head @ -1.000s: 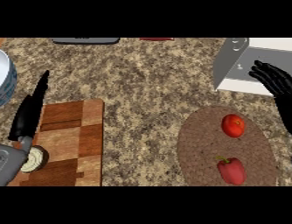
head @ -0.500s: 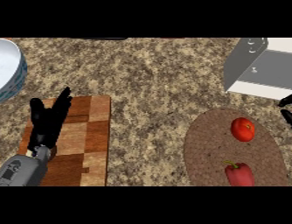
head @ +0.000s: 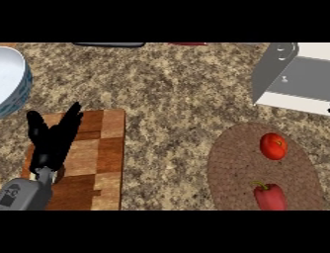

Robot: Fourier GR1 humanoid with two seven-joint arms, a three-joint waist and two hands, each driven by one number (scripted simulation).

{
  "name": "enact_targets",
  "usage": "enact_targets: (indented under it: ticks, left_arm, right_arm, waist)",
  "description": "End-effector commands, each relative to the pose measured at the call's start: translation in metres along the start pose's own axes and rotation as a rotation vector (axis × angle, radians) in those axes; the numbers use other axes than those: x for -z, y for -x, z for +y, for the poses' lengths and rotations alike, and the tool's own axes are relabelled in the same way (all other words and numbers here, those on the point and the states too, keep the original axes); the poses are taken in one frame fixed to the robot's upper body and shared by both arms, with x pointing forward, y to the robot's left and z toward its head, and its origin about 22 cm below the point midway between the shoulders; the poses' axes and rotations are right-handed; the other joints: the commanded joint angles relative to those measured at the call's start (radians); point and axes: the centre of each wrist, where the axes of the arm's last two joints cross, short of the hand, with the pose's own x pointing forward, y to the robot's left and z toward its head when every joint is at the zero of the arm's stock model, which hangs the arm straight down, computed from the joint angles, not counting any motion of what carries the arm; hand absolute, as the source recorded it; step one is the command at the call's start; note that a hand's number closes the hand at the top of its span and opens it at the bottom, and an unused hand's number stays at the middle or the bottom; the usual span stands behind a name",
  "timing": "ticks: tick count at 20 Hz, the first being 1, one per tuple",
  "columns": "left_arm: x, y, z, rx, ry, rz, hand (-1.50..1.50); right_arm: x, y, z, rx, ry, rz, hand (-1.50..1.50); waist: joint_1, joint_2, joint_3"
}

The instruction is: Pick the tomato from the placemat and place it in the tiered shelf

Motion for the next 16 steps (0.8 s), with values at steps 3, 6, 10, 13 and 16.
enact_targets:
  ticks: [3, 6, 10, 13, 16]
  left_arm:
    - [-0.009, 0.032, 0.013, -0.001, -0.019, 0.081, 0.00]
    - [-0.010, 0.025, 0.013, -0.029, -0.001, 0.086, 0.00]
    - [-0.014, 0.038, -0.004, -0.020, -0.021, 0.077, 0.00]
    - [-0.020, 0.035, 0.022, -0.019, -0.012, 0.112, 0.00]
    - [-0.015, 0.034, 0.024, -0.022, -0.033, 0.108, 0.00]
  right_arm:
    - [0.009, -0.039, -0.025, -0.008, -0.268, -0.045, -1.50]
    - [0.011, -0.046, -0.024, -0.079, -0.327, 0.005, -1.50]
    - [0.030, -0.049, -0.022, -0.160, -0.322, 0.076, -1.50]
    - [0.061, -0.046, -0.003, -0.207, -0.277, 0.090, -1.50]
    - [0.084, -0.065, 0.008, -0.296, -0.280, 0.141, -1.50]
  waist:
    - [-0.015, -0.004, -0.010]
    - [-0.025, -0.008, -0.010]
    - [-0.036, -0.011, -0.013]
    - [-0.038, -0.014, -0.014]
    - [-0.052, -0.016, -0.015]
